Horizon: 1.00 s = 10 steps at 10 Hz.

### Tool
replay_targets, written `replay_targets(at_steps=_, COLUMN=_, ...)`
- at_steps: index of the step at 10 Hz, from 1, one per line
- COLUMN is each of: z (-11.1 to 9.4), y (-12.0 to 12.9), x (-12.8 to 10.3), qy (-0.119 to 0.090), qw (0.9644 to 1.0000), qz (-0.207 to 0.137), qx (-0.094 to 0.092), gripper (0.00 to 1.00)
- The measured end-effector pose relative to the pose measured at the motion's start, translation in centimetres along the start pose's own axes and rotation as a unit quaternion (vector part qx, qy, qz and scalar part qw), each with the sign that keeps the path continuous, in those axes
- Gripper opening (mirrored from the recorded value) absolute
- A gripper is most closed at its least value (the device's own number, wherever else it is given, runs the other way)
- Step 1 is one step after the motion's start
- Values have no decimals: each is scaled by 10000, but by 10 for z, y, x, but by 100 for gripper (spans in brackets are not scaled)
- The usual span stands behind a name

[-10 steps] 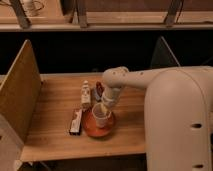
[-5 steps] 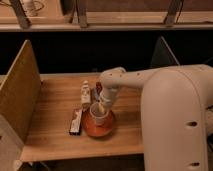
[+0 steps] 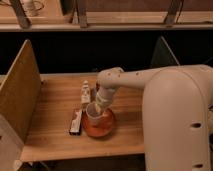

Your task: Place the ceramic cup in the ceramic bowl

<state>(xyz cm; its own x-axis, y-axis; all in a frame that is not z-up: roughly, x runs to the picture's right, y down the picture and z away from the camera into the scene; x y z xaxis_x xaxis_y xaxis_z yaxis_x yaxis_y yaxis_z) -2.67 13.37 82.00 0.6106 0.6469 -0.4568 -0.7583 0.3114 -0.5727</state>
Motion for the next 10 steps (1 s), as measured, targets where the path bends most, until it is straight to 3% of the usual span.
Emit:
replay_targets(at_steps=4, z=-18, y=-7, x=8, qy=-149, qw=9998, qz=115, qx=12, gripper=74)
replay_targets(at_steps=6, z=-44, y=-21, x=15, qy=-349, qw=9987, qz=333, qx=174, gripper=74)
replay_targets(at_steps=7, z=-63, y=-34, x=24, qy=-430, qw=9971, qz=512, qx=366, gripper=74)
replay_targets(at_steps=8, z=-82, y=-47, x=35, qy=-480, qw=9945, qz=719, qx=587, gripper=74)
replay_targets(at_steps=10, z=-121, y=-72, x=67, qy=-574, qw=9840, qz=1407, qx=930, gripper=74)
